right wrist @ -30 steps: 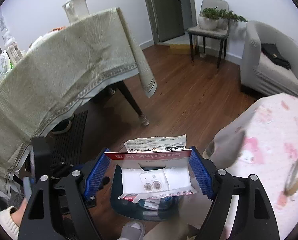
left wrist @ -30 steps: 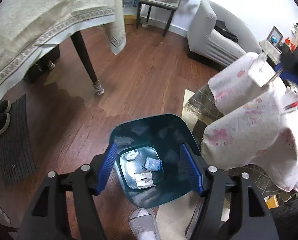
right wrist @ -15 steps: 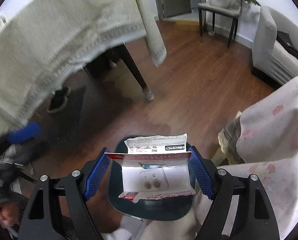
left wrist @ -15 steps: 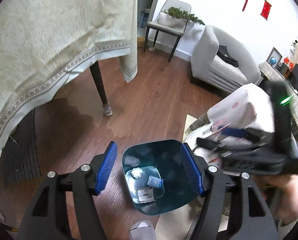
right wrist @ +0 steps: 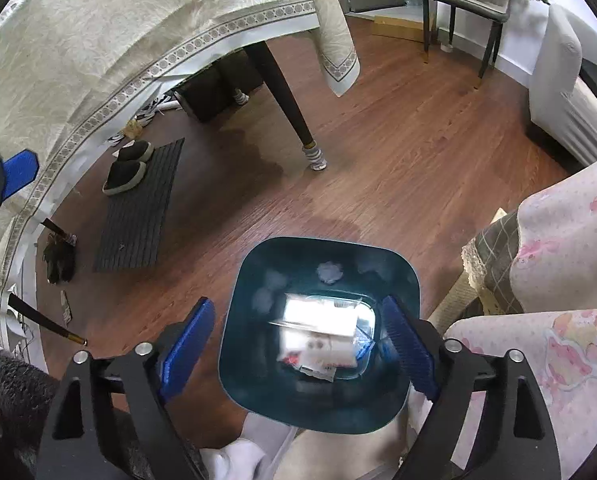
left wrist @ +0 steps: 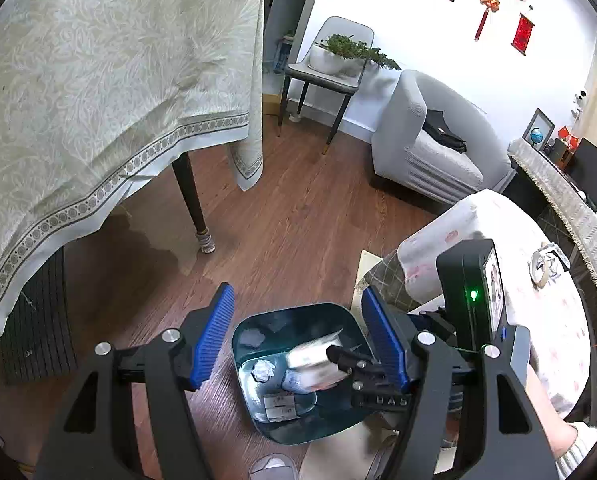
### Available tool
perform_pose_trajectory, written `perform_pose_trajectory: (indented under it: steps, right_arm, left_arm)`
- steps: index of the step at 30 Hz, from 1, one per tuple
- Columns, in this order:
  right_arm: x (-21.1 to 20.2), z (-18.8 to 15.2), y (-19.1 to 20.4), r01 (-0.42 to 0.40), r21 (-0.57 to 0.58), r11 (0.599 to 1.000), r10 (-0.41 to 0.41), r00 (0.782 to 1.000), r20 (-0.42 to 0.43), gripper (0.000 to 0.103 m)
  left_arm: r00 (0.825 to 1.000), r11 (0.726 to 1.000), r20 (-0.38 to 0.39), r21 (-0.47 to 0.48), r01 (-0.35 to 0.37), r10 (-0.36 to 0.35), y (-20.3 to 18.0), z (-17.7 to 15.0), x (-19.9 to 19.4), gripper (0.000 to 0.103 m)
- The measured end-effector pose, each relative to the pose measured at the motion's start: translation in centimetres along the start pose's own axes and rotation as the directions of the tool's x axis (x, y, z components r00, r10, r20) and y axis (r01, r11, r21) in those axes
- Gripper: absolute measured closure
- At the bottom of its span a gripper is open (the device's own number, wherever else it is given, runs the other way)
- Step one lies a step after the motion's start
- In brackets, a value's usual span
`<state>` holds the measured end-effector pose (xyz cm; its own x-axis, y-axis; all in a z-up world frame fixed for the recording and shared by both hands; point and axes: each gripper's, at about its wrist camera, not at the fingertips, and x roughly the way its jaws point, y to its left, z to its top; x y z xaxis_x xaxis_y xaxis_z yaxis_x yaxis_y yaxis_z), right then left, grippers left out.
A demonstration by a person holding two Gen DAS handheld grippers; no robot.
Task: Collect trash
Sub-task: 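Carry both items over the bin and open both tools to drop them, then return both tools to the table and close the left tool on the tape roll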
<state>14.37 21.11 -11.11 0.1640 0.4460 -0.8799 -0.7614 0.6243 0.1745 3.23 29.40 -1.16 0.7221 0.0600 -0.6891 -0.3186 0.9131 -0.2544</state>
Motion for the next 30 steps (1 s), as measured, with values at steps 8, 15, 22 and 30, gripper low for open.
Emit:
perform_pose_trajectory:
  steps: [8, 15, 22, 30]
  right_arm:
    - [-2.8, 0.0, -0.2, -0.010, -0.008, 1.000, 0.010, 0.999, 0.037, 0.016]
    - [-6.9, -0.1, -1.5, 0.000, -0.001, 1.000, 0.000, 0.995, 0.105, 0.016]
    - [-11.7, -0.7, -3.5, 0.024, 0.022, 0.999, -0.028, 0.981, 0.193, 0.016]
    - [-17.5, -2.1, -7.2, 0.134, 0.069, 0.989, -0.149, 0.938, 0.312, 0.016]
  left_arm:
    - [0.998, 0.999, 0.034, 0.010, 0.043, -0.044, -2.0, 0.9, -0.7, 0.034]
    - [0.996, 0.997, 0.065, 0.053, 0.062, -0.066, -4.8, 1.4, -1.5, 0.033]
    - [0.988, 0.990, 0.113, 0.108, 0.092, -0.104, -8.2, 2.4, -2.8, 0.030]
    - [0.983, 0.973, 0.124, 0.202, 0.110, -0.137, -13.0, 2.4, -2.1, 0.025]
